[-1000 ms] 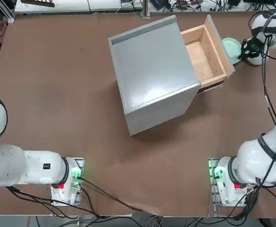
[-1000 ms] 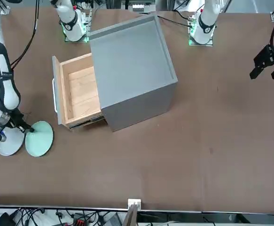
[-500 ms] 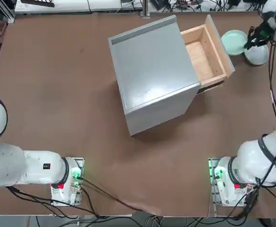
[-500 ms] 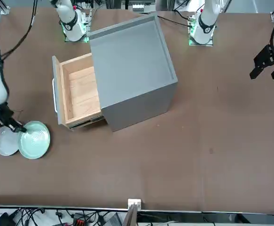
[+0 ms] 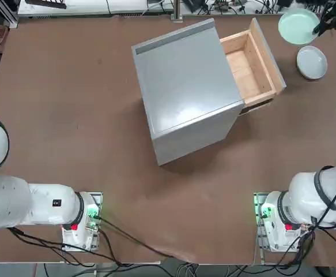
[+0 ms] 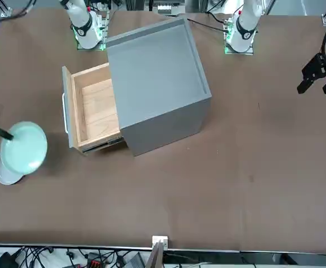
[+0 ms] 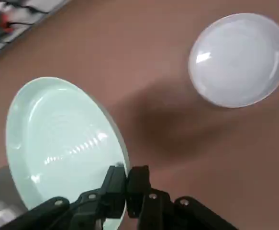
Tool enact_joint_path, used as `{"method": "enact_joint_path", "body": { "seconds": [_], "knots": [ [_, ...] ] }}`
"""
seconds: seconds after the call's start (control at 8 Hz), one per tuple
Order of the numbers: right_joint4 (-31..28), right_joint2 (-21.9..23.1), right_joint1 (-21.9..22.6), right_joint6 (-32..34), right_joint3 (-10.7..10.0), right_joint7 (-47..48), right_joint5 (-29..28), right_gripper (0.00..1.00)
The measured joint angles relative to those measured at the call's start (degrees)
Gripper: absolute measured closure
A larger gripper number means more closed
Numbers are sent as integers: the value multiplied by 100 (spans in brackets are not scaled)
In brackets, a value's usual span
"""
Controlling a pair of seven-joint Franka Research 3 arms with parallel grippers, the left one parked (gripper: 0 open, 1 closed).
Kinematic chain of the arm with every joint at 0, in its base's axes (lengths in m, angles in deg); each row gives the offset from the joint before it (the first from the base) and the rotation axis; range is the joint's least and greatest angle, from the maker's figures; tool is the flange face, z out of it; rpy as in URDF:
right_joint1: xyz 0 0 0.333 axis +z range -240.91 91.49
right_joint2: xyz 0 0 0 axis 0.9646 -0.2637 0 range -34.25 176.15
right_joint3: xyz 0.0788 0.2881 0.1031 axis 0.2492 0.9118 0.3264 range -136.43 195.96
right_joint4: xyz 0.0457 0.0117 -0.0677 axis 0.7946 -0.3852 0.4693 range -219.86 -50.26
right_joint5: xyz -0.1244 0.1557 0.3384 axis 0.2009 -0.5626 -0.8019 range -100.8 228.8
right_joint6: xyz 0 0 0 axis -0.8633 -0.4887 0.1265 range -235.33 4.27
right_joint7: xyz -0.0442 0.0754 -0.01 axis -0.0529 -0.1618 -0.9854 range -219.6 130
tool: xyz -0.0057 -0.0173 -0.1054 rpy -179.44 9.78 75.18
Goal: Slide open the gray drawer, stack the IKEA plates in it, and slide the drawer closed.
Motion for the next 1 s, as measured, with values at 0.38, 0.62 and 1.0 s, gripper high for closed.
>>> {"method": "enact_joint_path", "body": {
  "seconds": [0.38, 0.62, 1.0],
  "knots": [
    [66, 910, 77, 1034, 139, -205, -368, 100],
    [-38, 1191, 438, 1256, 226, -212, -379, 100],
    [-388, 1331, 1237, 1266, 252, -199, -326, 100]
  ]
}}
